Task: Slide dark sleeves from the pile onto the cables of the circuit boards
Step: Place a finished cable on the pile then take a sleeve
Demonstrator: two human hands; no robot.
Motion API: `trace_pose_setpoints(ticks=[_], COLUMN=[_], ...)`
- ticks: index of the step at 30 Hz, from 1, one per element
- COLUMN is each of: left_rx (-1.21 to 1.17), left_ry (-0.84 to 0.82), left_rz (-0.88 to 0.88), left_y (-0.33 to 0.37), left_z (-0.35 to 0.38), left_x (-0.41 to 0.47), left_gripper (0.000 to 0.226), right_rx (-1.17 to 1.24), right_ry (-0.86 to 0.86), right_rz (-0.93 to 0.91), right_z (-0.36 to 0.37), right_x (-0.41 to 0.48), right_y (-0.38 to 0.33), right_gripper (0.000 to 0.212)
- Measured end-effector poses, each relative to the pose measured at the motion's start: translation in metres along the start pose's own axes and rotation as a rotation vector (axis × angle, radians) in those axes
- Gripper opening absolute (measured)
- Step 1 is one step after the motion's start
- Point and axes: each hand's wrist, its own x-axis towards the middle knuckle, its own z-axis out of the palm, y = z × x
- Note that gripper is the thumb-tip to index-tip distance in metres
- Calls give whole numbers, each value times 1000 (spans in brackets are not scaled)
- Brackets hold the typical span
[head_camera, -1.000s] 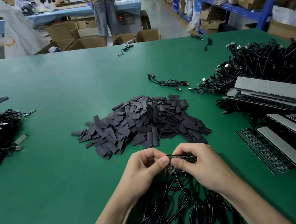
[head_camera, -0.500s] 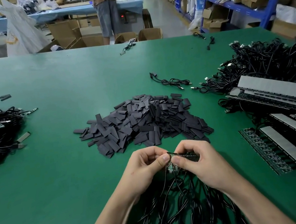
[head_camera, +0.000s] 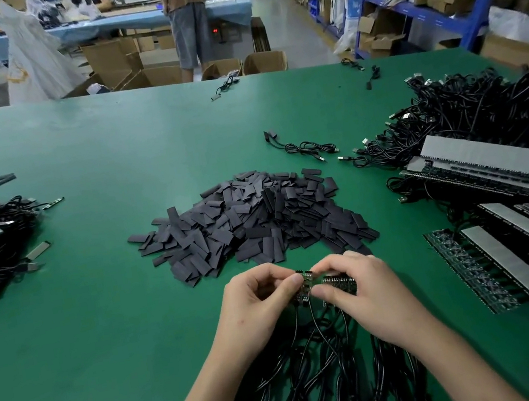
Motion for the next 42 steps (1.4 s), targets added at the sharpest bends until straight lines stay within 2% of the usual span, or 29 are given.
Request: trace_pose_setpoints(ticks=[3,9,16,19,22,27,30,34,37,40,42], left_rx=[-13,-69,-261,-298,-401,-521,-562,-507,-402,-350,-330], left_ry=[19,-14,-47,-80,-111,-148,-153,-129,-50,-43,-25], left_rz=[10,35,10,51,21,-74,-99,-87,-14,38,36], left_y=[2,5,9,9,9,9,8,10,12,13,14], left_z=[0,2,3,2,0,1,1,0,3,8,11], left_x=[-1,-2,-1,-1,-1,1,0,0,0,-4,-5], left_gripper=[21,18,13,13,14,7,9,11,11,15,13], right_rx=[-68,-38,196,287,370,451,480,455,365,312,329], right_ry=[16,51,44,20,4,-7,-14,-10,98,236,257], right_rz=[-66,-192,-175,-186,-192,-201,-198,-183,-154,-167,-166], right_z=[1,7,6,5,6,8,7,10,14,15,15], right_x=[-1,4,3,2,1,0,1,0,0,-1,-2], right_y=[1,-11,-17,-22,-26,-26,-28,-30,-32,-34,-37], right_gripper=[32,40,47,40,42,63,68,58,45,45,41])
